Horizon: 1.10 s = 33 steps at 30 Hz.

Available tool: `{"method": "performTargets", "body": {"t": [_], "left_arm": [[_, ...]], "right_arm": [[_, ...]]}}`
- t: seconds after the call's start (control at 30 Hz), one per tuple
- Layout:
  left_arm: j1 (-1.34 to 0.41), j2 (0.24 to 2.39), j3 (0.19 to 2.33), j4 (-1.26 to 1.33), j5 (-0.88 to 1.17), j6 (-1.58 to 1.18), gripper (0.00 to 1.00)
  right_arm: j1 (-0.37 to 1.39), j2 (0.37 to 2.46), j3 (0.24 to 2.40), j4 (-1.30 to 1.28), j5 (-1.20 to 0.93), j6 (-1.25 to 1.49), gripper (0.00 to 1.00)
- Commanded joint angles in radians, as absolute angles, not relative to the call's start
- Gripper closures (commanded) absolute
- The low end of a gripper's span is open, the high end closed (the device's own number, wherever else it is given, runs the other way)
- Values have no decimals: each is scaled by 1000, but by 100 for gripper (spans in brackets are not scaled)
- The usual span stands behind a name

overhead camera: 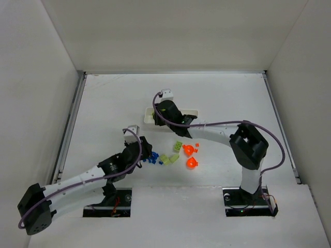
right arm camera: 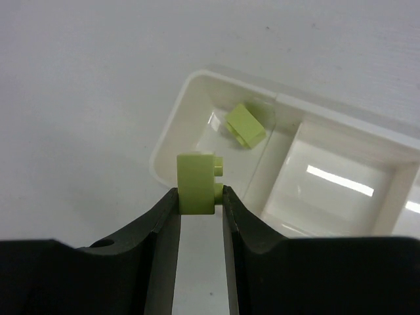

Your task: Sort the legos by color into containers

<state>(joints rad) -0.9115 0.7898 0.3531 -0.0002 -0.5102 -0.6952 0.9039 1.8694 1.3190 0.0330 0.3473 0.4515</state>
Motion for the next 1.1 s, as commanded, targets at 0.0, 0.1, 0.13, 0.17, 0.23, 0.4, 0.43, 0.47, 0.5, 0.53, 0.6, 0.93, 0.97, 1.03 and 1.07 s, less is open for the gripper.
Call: {"method": "performTargets", "body": {"t": [0.0,0.1,0.13,0.17,0.23,0.4,0.43,0.47,0.5,0.53,0.6,0.93,0.97,1.03,1.07], "left_arm": [[-1005,724,315,-75,-601,-776,62],[-1085,741,301,-71,-617,-814,60],[-1108,759,301,-64,-618,-819,59],[-1136,793,310,-46,-626,-818,58],[-1194,859,328,3,-635,-799,56],[-1280,988,373,89,-635,-707,54],[-1291,1006,379,95,-627,-697,53],[-1301,1021,386,97,-624,-692,53],[-1318,1040,394,94,-623,-692,53],[-1334,1052,397,95,-623,-693,52],[-1361,1083,405,100,-632,-699,50],[-1308,1156,488,58,-690,-752,49],[-1302,1176,497,55,-686,-747,49],[-1292,1219,512,52,-670,-741,47],[-1289,1238,517,52,-657,-738,47]], "right_arm": [[904,1919,1426,26,344,452,71],[904,1934,1445,15,337,466,60],[904,1925,1443,17,339,468,54],[904,1908,1434,21,341,472,47],[901,1869,1413,26,344,472,40],[889,1717,1278,41,367,463,40],[892,1689,1241,49,371,462,41],[895,1662,1206,58,373,460,41],[895,1623,1150,73,380,460,41],[895,1603,1117,83,387,463,41],[898,1559,1034,115,394,469,41],[944,1474,833,205,403,523,41],[946,1459,816,210,403,528,41],[955,1427,784,206,402,538,39],[964,1408,766,201,403,543,38]]}}
